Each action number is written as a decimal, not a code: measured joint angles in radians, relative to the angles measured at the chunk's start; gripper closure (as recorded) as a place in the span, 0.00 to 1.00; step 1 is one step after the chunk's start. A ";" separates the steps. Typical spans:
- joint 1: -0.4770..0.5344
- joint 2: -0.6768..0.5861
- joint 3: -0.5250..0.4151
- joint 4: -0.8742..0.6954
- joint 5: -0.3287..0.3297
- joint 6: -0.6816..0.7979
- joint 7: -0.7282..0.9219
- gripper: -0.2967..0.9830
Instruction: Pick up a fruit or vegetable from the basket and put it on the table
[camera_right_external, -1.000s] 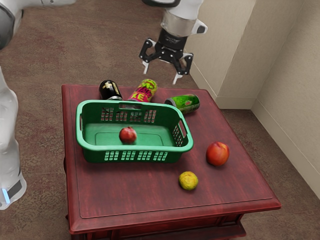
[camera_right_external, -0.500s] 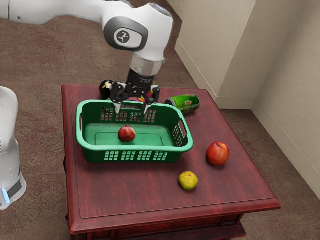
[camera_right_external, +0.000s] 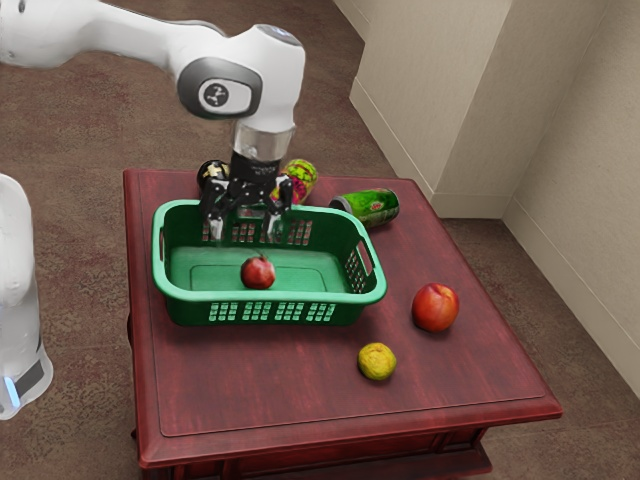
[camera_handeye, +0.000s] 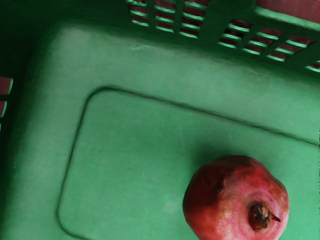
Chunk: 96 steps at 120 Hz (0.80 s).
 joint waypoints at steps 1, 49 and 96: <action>0.004 0.001 0.000 0.000 -0.001 0.001 0.001 0.23; 0.048 0.107 -0.033 -0.001 -0.030 0.095 0.056 0.23; 0.068 0.155 -0.046 -0.002 -0.085 0.147 0.086 0.23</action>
